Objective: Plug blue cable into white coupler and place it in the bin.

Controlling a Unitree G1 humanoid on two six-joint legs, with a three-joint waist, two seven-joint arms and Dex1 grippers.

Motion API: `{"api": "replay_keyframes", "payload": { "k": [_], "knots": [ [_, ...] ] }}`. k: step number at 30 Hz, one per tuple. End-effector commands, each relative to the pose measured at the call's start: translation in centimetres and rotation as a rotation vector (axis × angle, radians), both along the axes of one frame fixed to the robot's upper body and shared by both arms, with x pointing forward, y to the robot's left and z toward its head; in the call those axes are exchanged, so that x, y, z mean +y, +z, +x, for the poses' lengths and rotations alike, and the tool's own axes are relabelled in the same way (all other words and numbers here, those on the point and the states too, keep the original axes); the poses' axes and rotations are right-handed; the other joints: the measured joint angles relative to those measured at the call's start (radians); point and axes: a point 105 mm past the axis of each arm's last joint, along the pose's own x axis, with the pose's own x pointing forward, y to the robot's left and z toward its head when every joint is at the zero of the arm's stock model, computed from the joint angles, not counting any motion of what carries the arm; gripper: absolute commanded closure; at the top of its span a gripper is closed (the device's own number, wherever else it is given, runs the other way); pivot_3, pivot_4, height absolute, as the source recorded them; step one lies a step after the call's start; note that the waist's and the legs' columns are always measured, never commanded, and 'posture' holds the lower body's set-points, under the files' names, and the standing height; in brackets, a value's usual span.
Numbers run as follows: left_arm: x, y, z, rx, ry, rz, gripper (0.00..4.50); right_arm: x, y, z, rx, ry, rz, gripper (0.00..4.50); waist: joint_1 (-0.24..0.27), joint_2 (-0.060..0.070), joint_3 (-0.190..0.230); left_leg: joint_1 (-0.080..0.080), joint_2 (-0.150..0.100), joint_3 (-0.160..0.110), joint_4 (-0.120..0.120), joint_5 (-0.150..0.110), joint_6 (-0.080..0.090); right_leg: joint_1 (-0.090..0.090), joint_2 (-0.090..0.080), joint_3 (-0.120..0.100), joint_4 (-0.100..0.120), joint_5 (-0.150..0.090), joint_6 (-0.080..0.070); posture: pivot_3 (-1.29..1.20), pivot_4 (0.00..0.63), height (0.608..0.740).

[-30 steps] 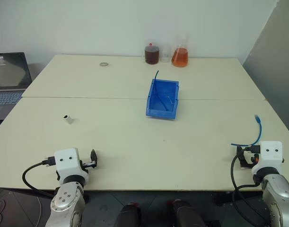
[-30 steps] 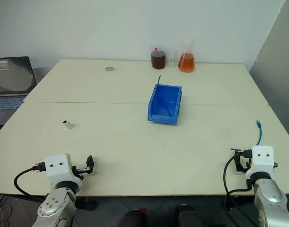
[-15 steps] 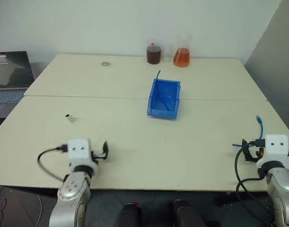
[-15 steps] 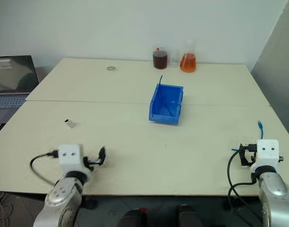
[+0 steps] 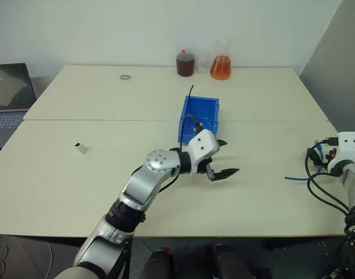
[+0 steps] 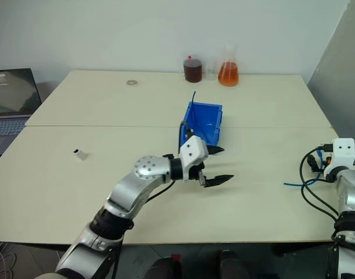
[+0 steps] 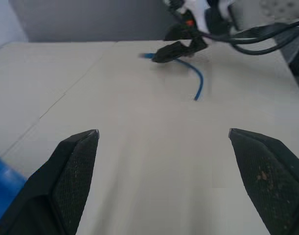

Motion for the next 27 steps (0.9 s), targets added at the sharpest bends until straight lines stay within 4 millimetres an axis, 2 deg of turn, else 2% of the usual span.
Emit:
{"api": "replay_keyframes", "payload": {
  "k": [1,12,14,15,21,27],
  "knots": [
    [-1.6,1.1,0.3,-0.054,-0.060,-0.021,0.00,-1.2,0.1,0.3,0.018,0.021,-0.015,0.01,-0.002,0.000,0.000,0.000,0.000,0.001,0.000,0.000,0.000,0.000,0.000,0.000,-0.001,0.000,0.000,0.00,0.150,0.740],
    [-0.2,0.8,-0.2,-0.014,-0.066,-0.035,0.00,-1.2,-0.9,0.5,0.066,0.022,0.090,0.01,-0.001,0.000,0.000,0.000,0.001,0.001,0.001,0.000,0.000,0.001,-0.002,0.002,-0.002,0.002,0.003,0.00,0.150,0.740],
    [0.7,0.6,-0.7,0.005,-0.070,-0.035,0.00,-1.0,-1.3,0.1,0.073,0.025,0.135,0.38,-0.001,0.000,0.000,0.000,0.001,0.001,0.001,0.000,0.000,0.001,-0.002,0.002,-0.002,0.002,0.003,0.00,0.150,0.740],
    [1.0,0.6,-0.9,0.010,-0.070,-0.033,0.00,-0.9,-1.3,0.0,0.074,0.024,0.145,0.40,-0.001,0.000,0.000,0.000,0.001,0.000,0.001,0.000,0.000,0.002,-0.002,0.002,-0.002,0.002,0.003,0.00,0.150,0.740],
    [1.2,0.6,-0.9,0.012,-0.068,-0.030,0.00,-1.4,-1.2,-0.3,0.069,-0.001,0.161,2.08,0.004,0.000,0.000,0.000,0.002,-0.001,0.002,0.000,0.000,0.003,-0.003,0.001,-0.002,0.002,0.003,0.00,0.150,0.740],
    [2.2,0.4,-1.1,0.010,-0.056,-0.022,0.00,-1.2,-1.4,-0.3,0.060,-0.013,0.180,3.56,0.005,0.000,0.000,0.000,0.001,-0.001,0.002,0.000,0.000,0.003,-0.004,0.001,-0.002,0.003,0.004,0.00,0.150,0.740]
  ]
}}
